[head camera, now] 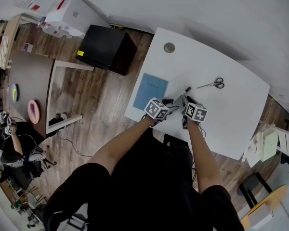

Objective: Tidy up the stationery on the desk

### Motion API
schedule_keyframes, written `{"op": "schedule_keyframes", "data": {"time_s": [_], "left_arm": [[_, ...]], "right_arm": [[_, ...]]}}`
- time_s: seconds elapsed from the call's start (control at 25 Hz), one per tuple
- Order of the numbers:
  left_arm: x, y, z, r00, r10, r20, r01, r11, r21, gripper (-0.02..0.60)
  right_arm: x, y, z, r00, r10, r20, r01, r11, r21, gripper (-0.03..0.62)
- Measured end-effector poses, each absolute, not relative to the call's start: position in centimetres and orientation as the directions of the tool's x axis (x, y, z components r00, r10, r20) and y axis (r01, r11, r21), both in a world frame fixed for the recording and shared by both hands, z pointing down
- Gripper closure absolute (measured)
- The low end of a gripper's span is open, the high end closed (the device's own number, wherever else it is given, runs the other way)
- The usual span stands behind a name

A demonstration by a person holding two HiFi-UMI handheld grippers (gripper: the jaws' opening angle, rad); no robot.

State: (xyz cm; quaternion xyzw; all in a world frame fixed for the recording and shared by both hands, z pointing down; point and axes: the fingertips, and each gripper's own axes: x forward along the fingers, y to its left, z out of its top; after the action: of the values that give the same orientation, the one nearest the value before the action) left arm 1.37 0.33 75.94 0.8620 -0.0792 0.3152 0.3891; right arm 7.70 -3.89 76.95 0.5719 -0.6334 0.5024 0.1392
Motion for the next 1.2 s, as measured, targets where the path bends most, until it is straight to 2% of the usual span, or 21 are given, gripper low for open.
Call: {"op": "schedule_keyframes", "data": {"time_s": [0.32, 0.6, 0.96, 1.08, 1.2], "left_arm": [[1.6, 2.1, 75.8, 0.840, 0.107, 0.533, -0.373, -0.600, 0.708, 0.380], [-0.1, 3.8, 75.1, 0.857, 0.152, 0.493, -0.320, -0.593, 0.739, 0.380], [-6.5, 1.0, 71.6, 0.887, 0.019, 0.461, -0.361, -0.591, 0.721, 0.380], [-9.9, -0.3, 71.1, 0.866, -0.023, 0.500, -0.399, -0.634, 0.662, 0.380], [-13.4, -0.2, 72.6, 0.808, -0.010, 0.590, -0.429, -0.697, 0.575, 0.380]], "right_arm": [[6.8, -4.0, 77.2, -0.310, -0.585, 0.749, -0.824, -0.229, -0.519, 0.493], [5.6, -4.5, 77.1, -0.292, -0.585, 0.757, -0.830, -0.239, -0.504, 0.493], [2.7, -5.0, 77.6, -0.223, -0.573, 0.789, -0.859, -0.268, -0.437, 0.494], [2.0, -4.6, 77.7, -0.208, -0.563, 0.800, -0.859, -0.286, -0.424, 0.502], [0.7, -3.5, 77.8, -0.217, -0.556, 0.802, -0.843, -0.307, -0.441, 0.509]]}}
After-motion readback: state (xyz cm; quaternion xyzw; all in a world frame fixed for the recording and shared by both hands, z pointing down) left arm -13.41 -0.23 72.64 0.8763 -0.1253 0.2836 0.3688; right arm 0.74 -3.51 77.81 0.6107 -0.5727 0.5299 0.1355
